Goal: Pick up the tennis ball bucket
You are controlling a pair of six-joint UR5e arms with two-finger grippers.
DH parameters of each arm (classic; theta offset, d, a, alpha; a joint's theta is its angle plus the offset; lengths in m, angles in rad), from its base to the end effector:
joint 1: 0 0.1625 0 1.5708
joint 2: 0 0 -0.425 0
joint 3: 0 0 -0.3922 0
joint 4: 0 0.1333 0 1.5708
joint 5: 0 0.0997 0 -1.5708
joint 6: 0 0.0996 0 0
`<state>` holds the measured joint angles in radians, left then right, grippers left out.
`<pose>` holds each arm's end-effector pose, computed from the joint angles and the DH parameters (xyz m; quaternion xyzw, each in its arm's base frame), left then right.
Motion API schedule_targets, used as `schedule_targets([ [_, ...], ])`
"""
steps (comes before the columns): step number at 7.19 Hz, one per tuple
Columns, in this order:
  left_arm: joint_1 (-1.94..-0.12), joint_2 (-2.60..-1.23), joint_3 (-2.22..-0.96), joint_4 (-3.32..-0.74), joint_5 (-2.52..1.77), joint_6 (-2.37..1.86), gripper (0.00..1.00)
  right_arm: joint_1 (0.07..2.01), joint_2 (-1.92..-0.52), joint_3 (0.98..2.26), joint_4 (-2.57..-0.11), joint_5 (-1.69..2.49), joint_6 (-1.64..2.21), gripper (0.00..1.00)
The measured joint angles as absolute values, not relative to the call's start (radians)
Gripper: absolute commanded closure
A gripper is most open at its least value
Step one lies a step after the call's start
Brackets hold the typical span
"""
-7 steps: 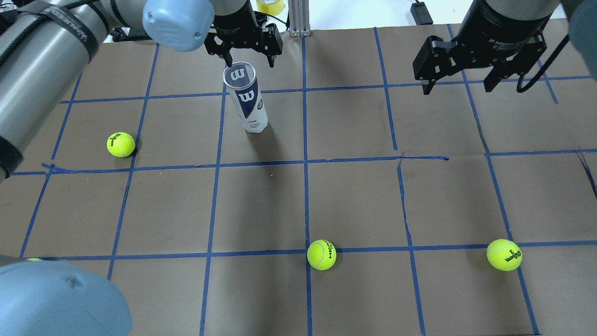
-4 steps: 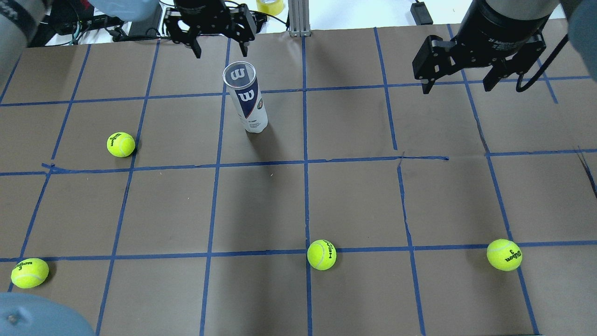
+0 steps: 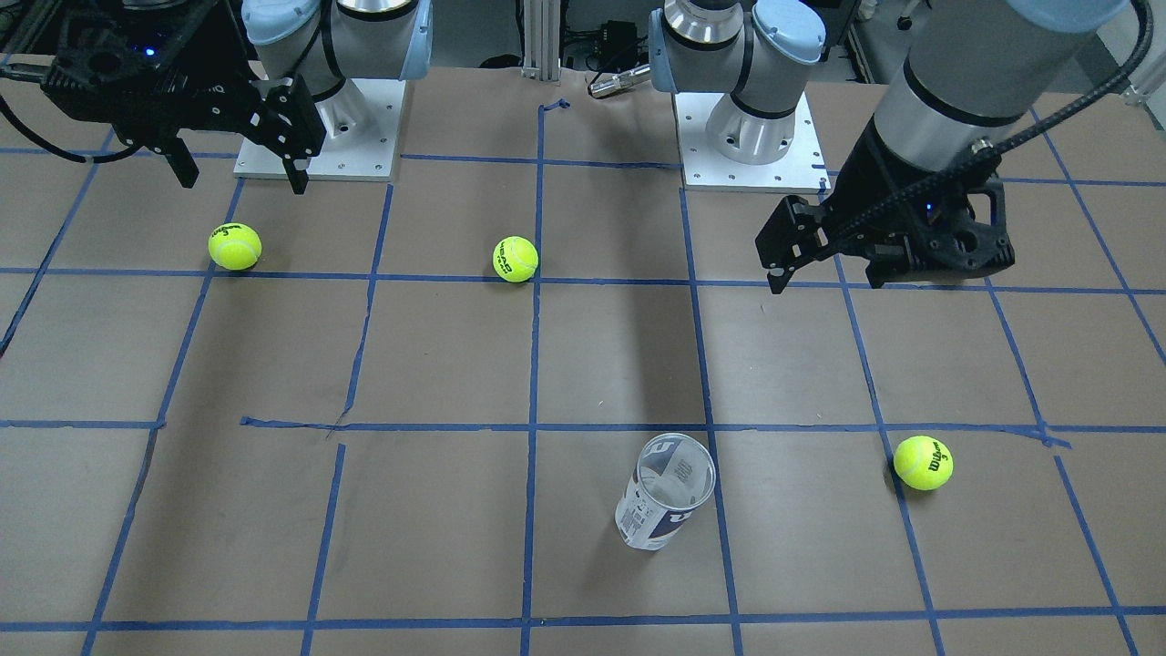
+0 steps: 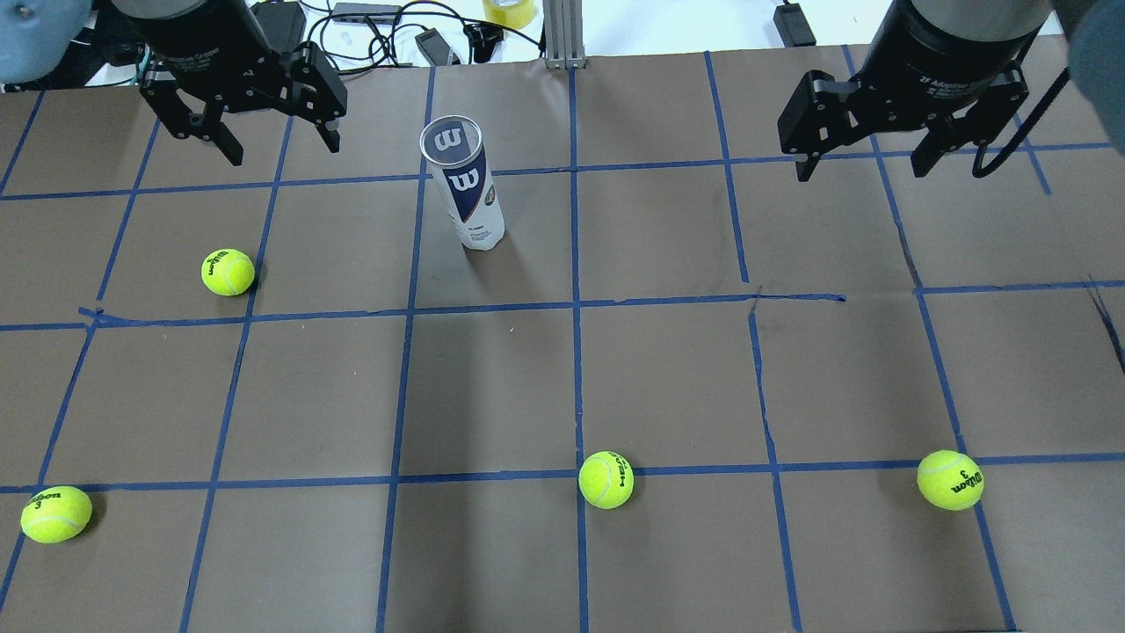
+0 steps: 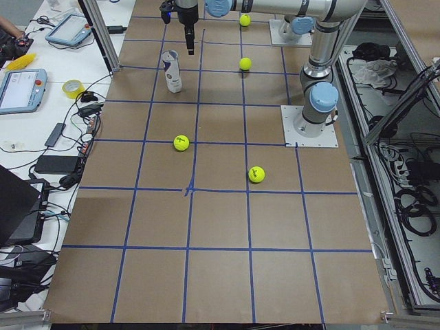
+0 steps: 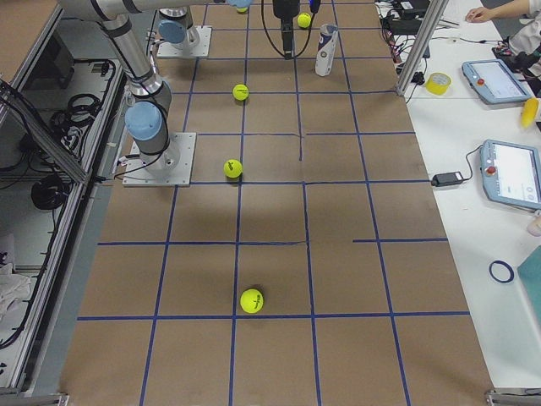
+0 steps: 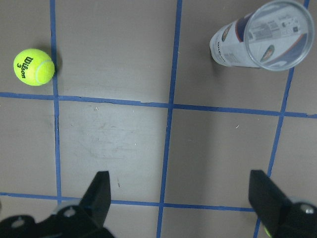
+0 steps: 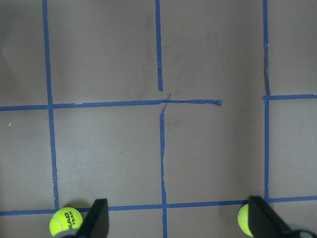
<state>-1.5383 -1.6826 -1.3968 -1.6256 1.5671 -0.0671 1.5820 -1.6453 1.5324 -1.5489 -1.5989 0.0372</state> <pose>-0.1161 -0.5434 0.5104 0.0498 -0.9988 0.0037 0.0019 0.1357 -0.4649 0.5404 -0.0136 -0.9988 0.0458 0.0129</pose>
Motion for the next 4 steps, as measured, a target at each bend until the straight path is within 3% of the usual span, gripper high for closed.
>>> schedule_targets([
  [4, -1.545, -1.583, -1.48, -1.621, 1.594, -0.066, 0.0, 1.582, -1.644, 1.535, -1.549, -1.598, 0.032, 0.0],
])
